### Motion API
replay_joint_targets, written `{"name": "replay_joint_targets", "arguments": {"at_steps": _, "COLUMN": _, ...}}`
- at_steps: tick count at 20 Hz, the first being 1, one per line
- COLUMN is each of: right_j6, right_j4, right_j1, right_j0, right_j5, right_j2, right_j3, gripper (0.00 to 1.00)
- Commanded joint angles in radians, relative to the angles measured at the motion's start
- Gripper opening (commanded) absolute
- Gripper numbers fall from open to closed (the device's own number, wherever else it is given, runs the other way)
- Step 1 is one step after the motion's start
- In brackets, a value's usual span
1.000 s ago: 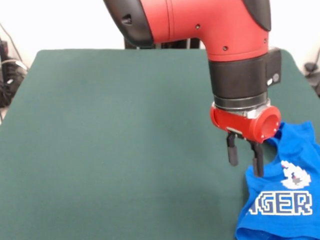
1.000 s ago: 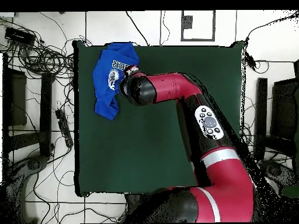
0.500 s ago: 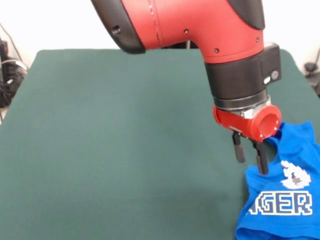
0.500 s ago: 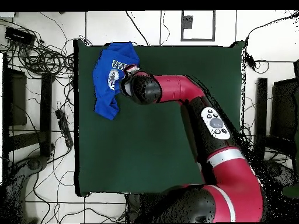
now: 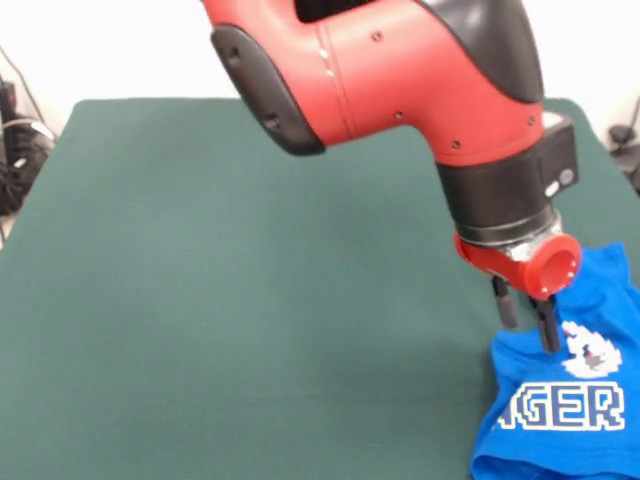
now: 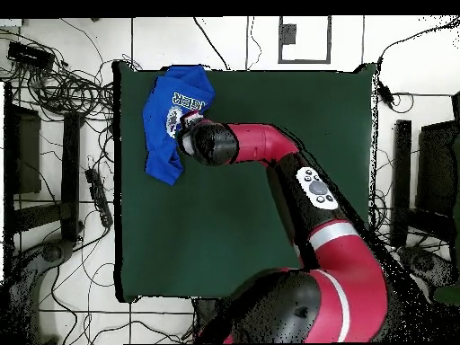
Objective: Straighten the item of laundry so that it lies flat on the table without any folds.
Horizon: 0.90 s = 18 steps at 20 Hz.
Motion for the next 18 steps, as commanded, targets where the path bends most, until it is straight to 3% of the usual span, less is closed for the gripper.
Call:
{"name": "replay_joint_targets", "arguments": {"at_steps": 1, "right_j6": -0.053, "right_j4": 0.047, "right_j1": 0.101, "right_j0": 0.077, "right_j5": 0.103, "right_j2": 0.0, "right_j3": 0.015, "gripper": 1.0}}
{"name": "replay_joint_targets", "arguments": {"at_steps": 10, "right_j6": -0.079, "right_j4": 0.069, "right_j1": 0.157, "right_j0": 0.097, "right_j5": 0.2, "right_j2": -0.045, "right_j3": -0.05, "gripper": 1.0}}
{"name": "replay_joint_targets", "arguments": {"at_steps": 18, "right_j6": -0.05, "right_j4": 0.041, "right_j1": 0.197, "right_j0": 0.142, "right_j5": 0.157, "right_j2": -0.105, "right_j3": -0.138, "gripper": 1.0}}
